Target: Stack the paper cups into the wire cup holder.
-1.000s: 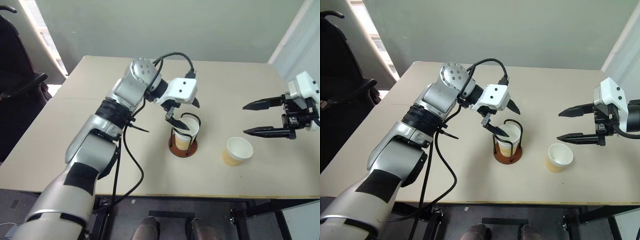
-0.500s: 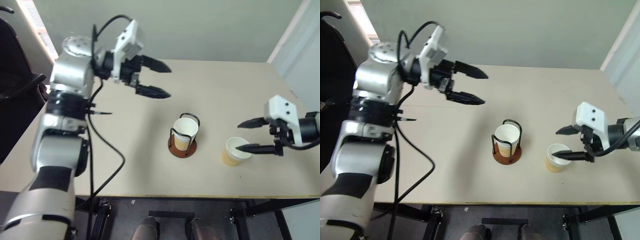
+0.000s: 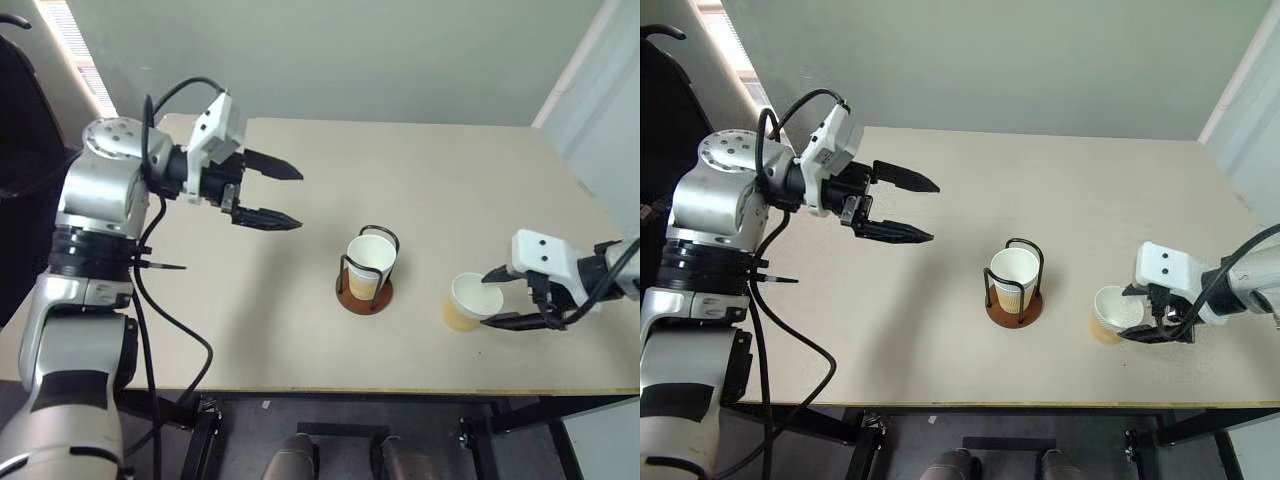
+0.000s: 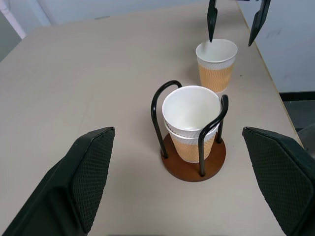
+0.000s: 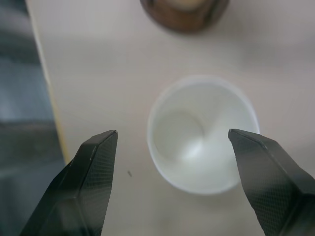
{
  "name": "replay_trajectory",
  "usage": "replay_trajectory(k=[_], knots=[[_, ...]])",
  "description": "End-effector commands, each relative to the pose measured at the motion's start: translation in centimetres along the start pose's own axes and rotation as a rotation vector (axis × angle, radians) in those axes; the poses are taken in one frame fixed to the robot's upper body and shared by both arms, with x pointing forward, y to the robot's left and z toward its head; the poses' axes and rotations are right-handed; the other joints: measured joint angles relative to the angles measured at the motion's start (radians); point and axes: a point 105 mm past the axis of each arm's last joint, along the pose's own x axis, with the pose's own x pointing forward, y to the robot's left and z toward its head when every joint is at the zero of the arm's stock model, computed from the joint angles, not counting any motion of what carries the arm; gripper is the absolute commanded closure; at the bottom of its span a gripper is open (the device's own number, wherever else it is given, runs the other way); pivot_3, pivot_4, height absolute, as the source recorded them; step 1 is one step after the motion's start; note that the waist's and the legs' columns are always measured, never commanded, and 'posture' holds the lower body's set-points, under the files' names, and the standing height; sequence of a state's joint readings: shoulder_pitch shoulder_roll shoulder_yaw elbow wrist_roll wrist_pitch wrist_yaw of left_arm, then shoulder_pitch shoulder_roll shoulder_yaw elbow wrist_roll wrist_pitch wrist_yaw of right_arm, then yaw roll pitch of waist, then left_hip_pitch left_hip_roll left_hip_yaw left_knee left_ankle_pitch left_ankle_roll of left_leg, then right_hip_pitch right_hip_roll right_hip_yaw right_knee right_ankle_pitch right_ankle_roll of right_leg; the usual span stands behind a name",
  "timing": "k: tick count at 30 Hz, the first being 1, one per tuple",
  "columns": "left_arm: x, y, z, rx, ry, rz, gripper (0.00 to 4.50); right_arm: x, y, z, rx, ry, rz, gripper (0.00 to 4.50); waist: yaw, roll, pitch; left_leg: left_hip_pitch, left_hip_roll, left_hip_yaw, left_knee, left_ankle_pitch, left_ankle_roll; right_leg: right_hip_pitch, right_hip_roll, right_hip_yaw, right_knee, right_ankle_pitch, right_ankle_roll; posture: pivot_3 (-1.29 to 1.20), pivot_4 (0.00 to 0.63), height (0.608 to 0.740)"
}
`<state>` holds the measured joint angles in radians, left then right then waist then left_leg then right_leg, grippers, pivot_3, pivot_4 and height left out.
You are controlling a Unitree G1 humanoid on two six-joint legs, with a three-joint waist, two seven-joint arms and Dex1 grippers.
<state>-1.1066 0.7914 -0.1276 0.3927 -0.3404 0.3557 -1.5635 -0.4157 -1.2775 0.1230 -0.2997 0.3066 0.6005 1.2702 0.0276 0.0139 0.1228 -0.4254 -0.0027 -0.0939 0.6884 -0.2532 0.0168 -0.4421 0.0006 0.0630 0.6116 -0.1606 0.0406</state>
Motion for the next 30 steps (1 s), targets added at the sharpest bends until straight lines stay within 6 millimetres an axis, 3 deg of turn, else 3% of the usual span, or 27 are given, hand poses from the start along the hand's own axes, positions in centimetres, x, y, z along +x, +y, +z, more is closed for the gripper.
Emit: replay_trajectory(k=[1,5,8,17,22,27,30], knots=[[-1.2,0.3,0.8,0.051,0.001,0.044,0.04,0.6,-0.6,-0.2,-0.066,0.03,-0.013,0.74,-0.001,0.0,0.0,0.0,0.0,0.0,0.0,0.0,0.0,0.0,0.0,0.0,0.0,0.0,0.0,0.0,0.15,0.74],[-1.6,0.3,0.6,0.053,0.015,0.057,0.04,1.7,-0.7,0.0,-0.104,0.04,0.001,0.74,-0.004,0.0,0.0,0.0,0.0,0.0,-0.001,0.0,0.0,0.0,0.0,0.0,0.0,0.0,0.0,0.0,0.15,0.74],[-1.7,0.3,0.5,0.056,0.026,0.063,0.0,2.2,-0.8,0.5,-0.141,0.038,0.009,1.32,-0.005,0.0,0.0,0.0,0.0,0.0,-0.002,0.0,0.0,0.0,0.0,0.0,0.0,0.0,0.0,0.0,0.15,0.74],[-1.8,0.3,0.5,0.06,0.033,0.062,0.0,1.4,-0.9,2.1,-0.19,0.013,0.042,4.34,-0.005,0.0,0.0,0.0,0.0,0.0,-0.004,0.0,0.0,-0.001,0.0,0.0,-0.002,0.0,-0.001,0.0,0.15,0.74],[-1.9,0.1,0.3,0.053,0.03,0.056,0.0,0.2,-0.8,4.0,-0.196,-0.037,0.059,4.47,-0.006,0.0,0.0,0.0,0.0,0.0,-0.005,0.0,0.0,-0.002,0.0,0.0,-0.001,-0.001,-0.003,0.0,0.15,0.74],[-1.8,-1.4,-0.5,0.039,0.015,-0.012,0.0,-2.4,-2.4,6.7,-0.242,-0.082,-0.014,4.47,-0.012,0.0,0.0,0.0,0.0,0.0,-0.006,0.0,0.0,-0.003,0.0,0.0,-0.001,-0.001,-0.003,0.0,0.15,0.74],[-1.6,-2.3,-1.3,0.006,0.016,-0.045,0.0,-3.7,-3.1,9.4,-0.309,-0.134,-0.047,4.47,-0.016,0.0,0.0,0.0,0.0,0.0,-0.006,0.0,-0.001,-0.004,0.0,0.0,-0.001,-0.002,-0.004,0.0,0.15,0.74]])
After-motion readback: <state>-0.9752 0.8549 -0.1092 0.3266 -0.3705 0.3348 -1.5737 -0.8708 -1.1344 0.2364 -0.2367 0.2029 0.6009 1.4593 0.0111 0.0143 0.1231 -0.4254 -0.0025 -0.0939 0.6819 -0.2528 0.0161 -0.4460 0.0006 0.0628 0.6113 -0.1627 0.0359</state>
